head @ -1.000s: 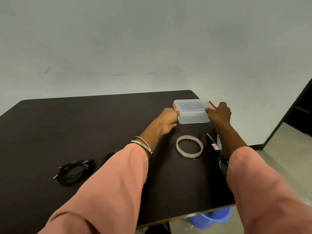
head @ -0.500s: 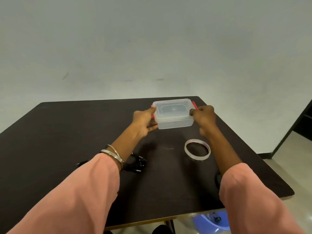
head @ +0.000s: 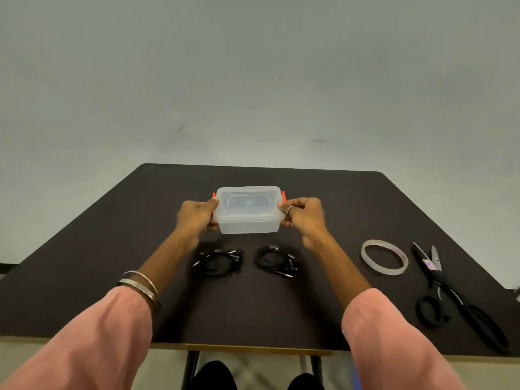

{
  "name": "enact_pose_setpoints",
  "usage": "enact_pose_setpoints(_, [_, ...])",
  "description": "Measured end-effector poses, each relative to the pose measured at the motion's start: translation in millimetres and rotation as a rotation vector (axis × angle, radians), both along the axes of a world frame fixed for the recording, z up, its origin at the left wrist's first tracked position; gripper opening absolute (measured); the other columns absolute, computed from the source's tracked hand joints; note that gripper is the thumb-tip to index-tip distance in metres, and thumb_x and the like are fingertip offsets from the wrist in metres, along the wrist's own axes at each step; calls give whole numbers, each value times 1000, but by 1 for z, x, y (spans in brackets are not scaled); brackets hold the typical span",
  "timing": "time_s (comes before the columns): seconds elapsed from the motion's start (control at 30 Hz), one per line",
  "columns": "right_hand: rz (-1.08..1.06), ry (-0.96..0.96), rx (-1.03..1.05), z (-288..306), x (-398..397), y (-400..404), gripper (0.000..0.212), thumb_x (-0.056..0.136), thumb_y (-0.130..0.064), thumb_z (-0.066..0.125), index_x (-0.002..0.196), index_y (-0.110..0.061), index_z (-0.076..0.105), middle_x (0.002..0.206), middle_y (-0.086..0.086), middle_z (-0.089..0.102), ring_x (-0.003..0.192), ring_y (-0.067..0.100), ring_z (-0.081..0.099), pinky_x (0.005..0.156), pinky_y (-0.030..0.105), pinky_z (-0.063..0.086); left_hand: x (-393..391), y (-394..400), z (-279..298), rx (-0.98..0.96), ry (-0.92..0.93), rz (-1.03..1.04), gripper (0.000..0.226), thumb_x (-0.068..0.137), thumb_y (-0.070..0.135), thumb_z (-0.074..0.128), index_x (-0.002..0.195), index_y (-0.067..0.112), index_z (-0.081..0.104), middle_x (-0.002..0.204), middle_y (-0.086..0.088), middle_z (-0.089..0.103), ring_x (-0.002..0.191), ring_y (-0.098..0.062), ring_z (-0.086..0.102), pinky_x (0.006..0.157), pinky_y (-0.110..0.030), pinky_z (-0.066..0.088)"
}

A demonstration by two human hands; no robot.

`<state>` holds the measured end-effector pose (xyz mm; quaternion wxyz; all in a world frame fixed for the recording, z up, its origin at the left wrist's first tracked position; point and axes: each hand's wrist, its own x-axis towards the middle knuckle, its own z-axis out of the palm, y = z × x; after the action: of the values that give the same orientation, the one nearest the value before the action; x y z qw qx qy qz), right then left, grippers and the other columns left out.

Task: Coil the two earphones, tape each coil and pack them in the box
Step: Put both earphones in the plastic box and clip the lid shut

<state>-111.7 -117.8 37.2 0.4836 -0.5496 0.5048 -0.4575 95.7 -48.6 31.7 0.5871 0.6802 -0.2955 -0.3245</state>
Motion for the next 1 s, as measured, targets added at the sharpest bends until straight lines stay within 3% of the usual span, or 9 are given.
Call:
enact_pose_setpoints(0.23, [8, 29, -53, -16, 15, 4, 11, 85, -17, 71, 80, -7, 72, 82, 9, 73, 71, 19, 72, 63, 33, 61, 17, 7, -16, 1, -139, 75, 44, 91, 35, 60, 72, -3, 69, 72, -13, 70, 56, -21, 67, 68, -37, 61])
enact_pose_setpoints(0.37, [-21, 44, -110, -25, 15, 1, 15, 89, -4, 61, 79, -5, 72, 78, 10, 73, 63, 19, 70, 61, 34, 61, 17, 4, -29, -53, -71, 126, 45, 91, 32, 56, 69, -6, 64, 64, -14, 65, 41, -17, 59, 56, -32, 54])
enact_pose_setpoints(0.47, [-58, 30, -79, -34, 16, 0, 18, 92, -6, 57, 81, -1, 71, 73, 13, 72, 59, 23, 70, 56, 29, 58, 19, 3, -38, -90, 44, 160, 42, 92, 27, 54, 80, -11, 66, 73, -16, 69, 46, -18, 61, 65, -42, 56])
enact_pose_setpoints(0.57, [-61, 97, -61, -39, 14, -1, 26, 94, -19, 58, 82, -1, 71, 70, 11, 71, 56, 17, 66, 53, 24, 53, 14, 3, -41, -63, -80, 179, 39, 94, 28, 52, 76, -2, 70, 69, -12, 70, 49, -18, 62, 71, -41, 58])
enact_pose_setpoints(0.67, [-138, 224, -184, -36, 6, -3, 34, 93, -33, 58, 79, -4, 68, 71, 4, 66, 63, 11, 60, 64, 30, 51, 12, 3, -46, -73, -288, 258, 33, 97, 30, 48, 92, 8, 72, 91, -11, 71, 76, -19, 67, 85, -40, 54])
enact_pose_setpoints(0.73, [-118, 228, -271, -30, 1, 0, 28, 93, -36, 59, 91, -12, 71, 77, -6, 62, 70, 3, 55, 67, 20, 45, 19, 1, -49, -90, -362, 312, 34, 97, 35, 46, 113, 15, 69, 121, -10, 61, 112, -22, 57, 102, -39, 43])
enact_pose_setpoints(0.8, [-16, 241, -300, -27, 2, 2, 28, 92, -40, 58, 97, -16, 72, 78, -13, 61, 74, 2, 56, 68, 14, 44, 27, 2, -51, -177, -329, 163, 39, 97, 42, 47, 125, 19, 62, 136, -4, 50, 129, -21, 45, 109, -35, 36])
enact_pose_setpoints(0.93, [53, 368, -295, -33, 15, -1, 48, 80, -67, 54, 82, -24, 75, 80, -8, 69, 92, 23, 63, 89, 43, 49, 27, 11, -49, -138, -500, -291, 94, 75, 64, 59, 151, 27, 19, 157, 5, 21, 143, -14, 10, 112, -35, 16])
enact_pose_setpoints(1.0, [35, 390, -304, -33, 20, -2, 43, 82, -58, 59, 74, -19, 74, 77, -1, 69, 90, 29, 62, 89, 48, 49, 21, 13, -45, -117, -573, -366, 113, 67, 59, 72, 153, 24, 6, 158, 3, 19, 142, -12, 12, 110, -32, 17])
